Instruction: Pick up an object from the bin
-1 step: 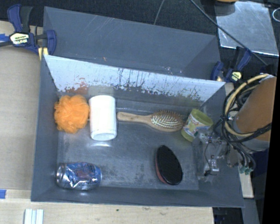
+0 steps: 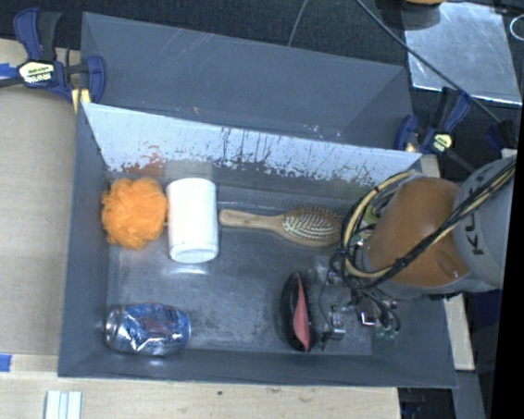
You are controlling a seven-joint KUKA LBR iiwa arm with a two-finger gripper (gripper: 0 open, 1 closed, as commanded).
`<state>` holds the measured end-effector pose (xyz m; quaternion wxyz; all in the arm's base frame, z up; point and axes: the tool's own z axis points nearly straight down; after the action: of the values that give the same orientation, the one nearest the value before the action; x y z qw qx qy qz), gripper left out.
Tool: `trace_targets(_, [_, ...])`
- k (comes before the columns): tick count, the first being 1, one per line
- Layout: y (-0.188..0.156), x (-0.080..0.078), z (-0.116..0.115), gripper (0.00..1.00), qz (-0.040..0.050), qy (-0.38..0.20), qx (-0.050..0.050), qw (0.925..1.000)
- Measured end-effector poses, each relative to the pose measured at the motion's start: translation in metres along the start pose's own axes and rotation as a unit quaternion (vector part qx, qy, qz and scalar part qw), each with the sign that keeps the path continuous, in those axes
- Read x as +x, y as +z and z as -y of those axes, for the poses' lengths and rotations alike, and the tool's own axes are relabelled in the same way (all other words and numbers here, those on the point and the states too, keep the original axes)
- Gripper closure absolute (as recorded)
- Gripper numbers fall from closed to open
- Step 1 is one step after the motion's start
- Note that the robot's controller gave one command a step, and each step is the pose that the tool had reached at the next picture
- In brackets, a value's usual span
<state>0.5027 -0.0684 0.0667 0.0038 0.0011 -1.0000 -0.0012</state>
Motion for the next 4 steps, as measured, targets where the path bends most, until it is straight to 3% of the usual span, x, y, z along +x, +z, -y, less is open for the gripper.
trace_targets(1, [-0.004,-0.002,0.002,1.00,0.0034,0.000,0.001,1.0000])
trace_targets(2, [-0.049,-0.021,0.009,1.00,0.0072,-0.129,0.003,0.9916])
trace_targets(3, [-0.120,-0.010,-0.008,1.00,0.0125,-0.125,0.004,0.9920])
trace_targets(4, [-0.116,-0.009,-0.007,0.00,0.0087,-0.125,0.003,0.9921])
